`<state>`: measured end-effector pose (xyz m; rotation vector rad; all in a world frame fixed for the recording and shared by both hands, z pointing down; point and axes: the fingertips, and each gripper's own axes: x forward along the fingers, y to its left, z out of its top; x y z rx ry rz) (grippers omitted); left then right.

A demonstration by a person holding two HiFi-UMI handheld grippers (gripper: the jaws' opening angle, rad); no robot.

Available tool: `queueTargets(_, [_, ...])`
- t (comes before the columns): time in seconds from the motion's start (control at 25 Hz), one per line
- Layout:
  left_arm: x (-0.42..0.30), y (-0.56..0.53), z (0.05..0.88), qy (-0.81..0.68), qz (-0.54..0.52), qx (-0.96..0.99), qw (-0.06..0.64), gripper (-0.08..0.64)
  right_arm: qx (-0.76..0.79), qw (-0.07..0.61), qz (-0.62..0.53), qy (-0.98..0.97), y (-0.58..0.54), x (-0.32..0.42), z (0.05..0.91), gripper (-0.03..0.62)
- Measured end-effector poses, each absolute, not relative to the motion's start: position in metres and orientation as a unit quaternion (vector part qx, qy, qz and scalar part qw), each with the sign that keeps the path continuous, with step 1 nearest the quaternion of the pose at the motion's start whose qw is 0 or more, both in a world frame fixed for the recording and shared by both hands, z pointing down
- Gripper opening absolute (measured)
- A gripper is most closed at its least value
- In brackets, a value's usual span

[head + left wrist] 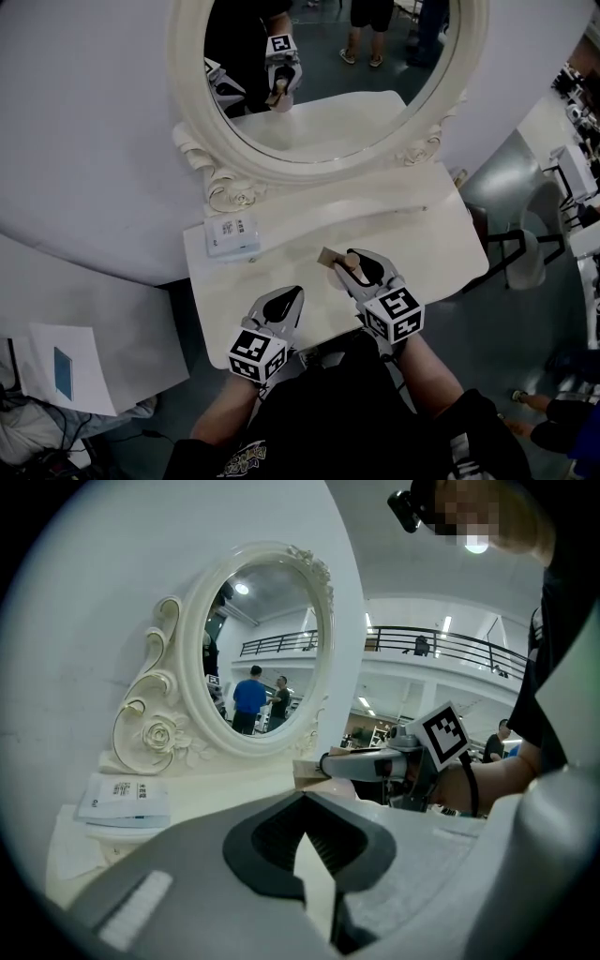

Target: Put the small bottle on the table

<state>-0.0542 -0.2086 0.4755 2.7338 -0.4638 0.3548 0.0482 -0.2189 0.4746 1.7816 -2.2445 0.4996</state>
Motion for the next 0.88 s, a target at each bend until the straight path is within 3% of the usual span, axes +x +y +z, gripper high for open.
queueTargets(0.88, [0.015, -0.223, 0.485, -0.255, 0.126, 0.939, 0.196, 0.0, 0.535, 0.147, 0.17, -0.815, -0.28, 0.118, 0.5, 0.164])
